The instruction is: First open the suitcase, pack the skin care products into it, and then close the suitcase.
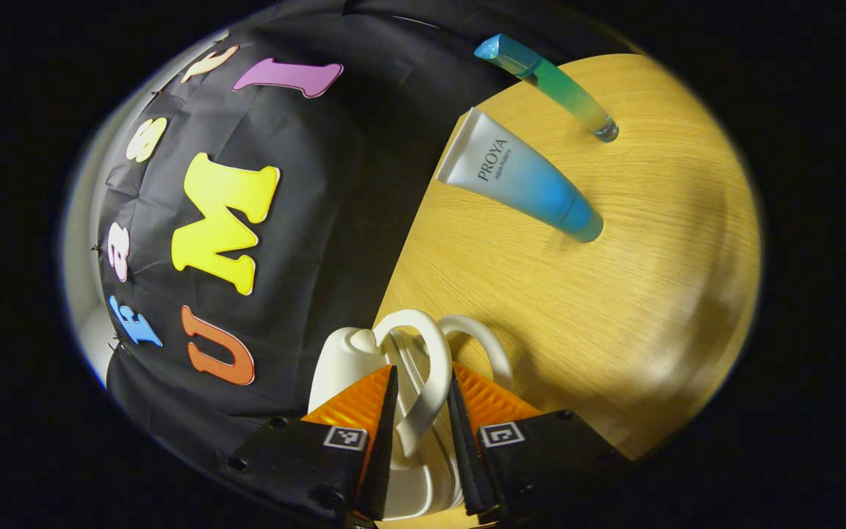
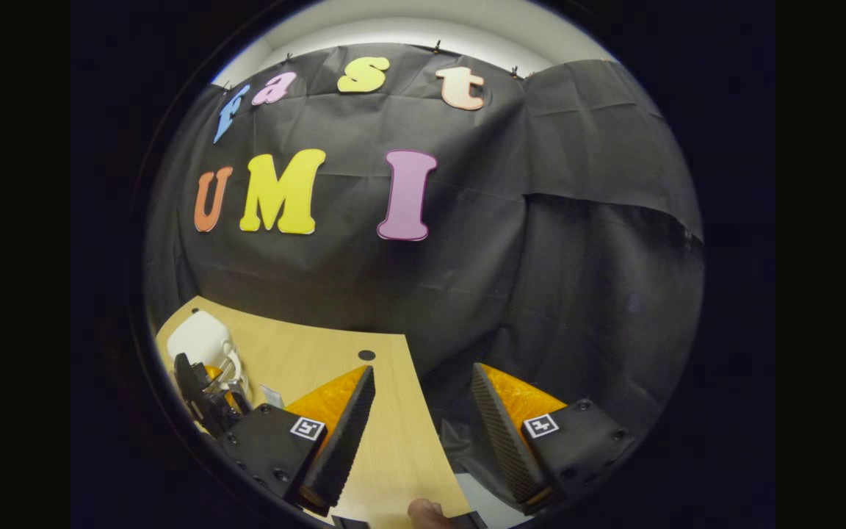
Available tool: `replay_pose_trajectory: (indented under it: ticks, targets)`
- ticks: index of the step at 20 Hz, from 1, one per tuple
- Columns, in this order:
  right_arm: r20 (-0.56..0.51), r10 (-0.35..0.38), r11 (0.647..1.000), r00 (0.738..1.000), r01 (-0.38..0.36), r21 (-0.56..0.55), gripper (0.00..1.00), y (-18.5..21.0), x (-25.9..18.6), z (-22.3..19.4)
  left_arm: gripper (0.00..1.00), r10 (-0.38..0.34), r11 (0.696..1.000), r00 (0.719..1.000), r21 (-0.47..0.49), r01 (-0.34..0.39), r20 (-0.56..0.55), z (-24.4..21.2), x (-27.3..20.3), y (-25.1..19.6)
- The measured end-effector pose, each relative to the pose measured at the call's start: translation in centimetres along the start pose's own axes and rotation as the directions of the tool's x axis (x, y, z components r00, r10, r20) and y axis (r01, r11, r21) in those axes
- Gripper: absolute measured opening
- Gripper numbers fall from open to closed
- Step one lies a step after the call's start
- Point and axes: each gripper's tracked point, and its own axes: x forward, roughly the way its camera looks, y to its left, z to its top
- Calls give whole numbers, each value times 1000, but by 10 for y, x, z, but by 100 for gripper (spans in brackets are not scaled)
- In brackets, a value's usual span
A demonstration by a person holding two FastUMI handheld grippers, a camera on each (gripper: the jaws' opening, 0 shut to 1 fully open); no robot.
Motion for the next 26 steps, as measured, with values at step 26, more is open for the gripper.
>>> replay_pose_trajectory:
  ticks: [26]
  targets:
    - [27,105,990,994,-102,-94,80,164,0,38,3,78,807,995,-590,-29,58,-115,-40,270]
